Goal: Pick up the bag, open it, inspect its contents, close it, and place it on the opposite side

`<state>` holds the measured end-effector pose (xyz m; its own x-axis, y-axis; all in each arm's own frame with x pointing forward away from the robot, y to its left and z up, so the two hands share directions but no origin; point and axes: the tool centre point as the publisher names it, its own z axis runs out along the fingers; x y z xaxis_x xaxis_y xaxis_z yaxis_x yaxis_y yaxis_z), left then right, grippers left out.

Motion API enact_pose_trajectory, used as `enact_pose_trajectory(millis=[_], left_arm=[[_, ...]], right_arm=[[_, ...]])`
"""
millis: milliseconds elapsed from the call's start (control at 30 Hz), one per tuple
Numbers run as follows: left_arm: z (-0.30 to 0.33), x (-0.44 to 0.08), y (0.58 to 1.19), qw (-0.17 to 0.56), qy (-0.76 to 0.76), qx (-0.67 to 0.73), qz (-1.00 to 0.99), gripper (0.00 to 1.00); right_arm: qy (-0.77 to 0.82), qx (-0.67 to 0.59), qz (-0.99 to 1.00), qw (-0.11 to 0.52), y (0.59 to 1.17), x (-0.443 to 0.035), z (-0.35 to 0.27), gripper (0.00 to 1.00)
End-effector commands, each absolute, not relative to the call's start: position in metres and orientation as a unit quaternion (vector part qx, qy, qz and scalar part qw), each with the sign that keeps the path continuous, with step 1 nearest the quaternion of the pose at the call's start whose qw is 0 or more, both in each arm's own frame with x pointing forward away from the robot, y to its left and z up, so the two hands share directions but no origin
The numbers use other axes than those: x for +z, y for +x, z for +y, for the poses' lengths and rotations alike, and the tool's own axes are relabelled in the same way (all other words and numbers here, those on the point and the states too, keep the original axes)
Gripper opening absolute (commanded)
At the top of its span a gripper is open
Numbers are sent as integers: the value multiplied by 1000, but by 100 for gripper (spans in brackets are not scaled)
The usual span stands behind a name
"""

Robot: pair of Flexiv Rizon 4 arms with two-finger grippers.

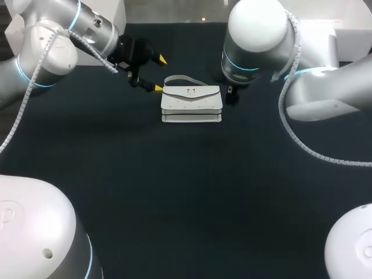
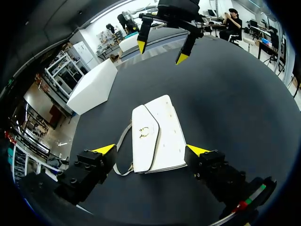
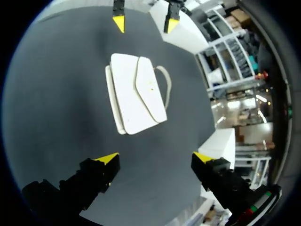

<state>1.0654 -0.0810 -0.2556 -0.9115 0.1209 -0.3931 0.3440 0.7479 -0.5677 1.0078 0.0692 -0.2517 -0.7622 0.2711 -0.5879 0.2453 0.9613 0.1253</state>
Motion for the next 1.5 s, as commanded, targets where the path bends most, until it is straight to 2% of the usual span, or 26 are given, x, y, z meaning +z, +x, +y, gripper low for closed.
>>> enact_pose_trajectory(millis=[33,333,767,833,1000,1100,1233,1500], left_arm=[[-88,-259,1065,178,138,-329,917,100],[-98,-267,1072,195,145,-346,906,100],[-100,-272,1083,210,147,-349,901,100],[-100,-273,1085,210,147,-349,901,100],[-100,-275,1088,213,146,-346,902,100],[-100,-277,1090,216,147,-346,901,100],[-99,-280,1094,216,143,-347,901,100],[-99,-281,1094,210,143,-357,899,100]], right_arm=[[122,27,922,366,1002,-251,72,100],[69,39,907,414,992,-264,87,100],[37,59,906,418,990,-285,107,100],[32,61,907,415,989,-289,112,89],[21,63,911,406,989,-302,120,75],[18,57,913,404,990,-312,124,59],[12,58,913,404,990,-321,130,49],[-9,56,907,417,995,-334,140,47]])
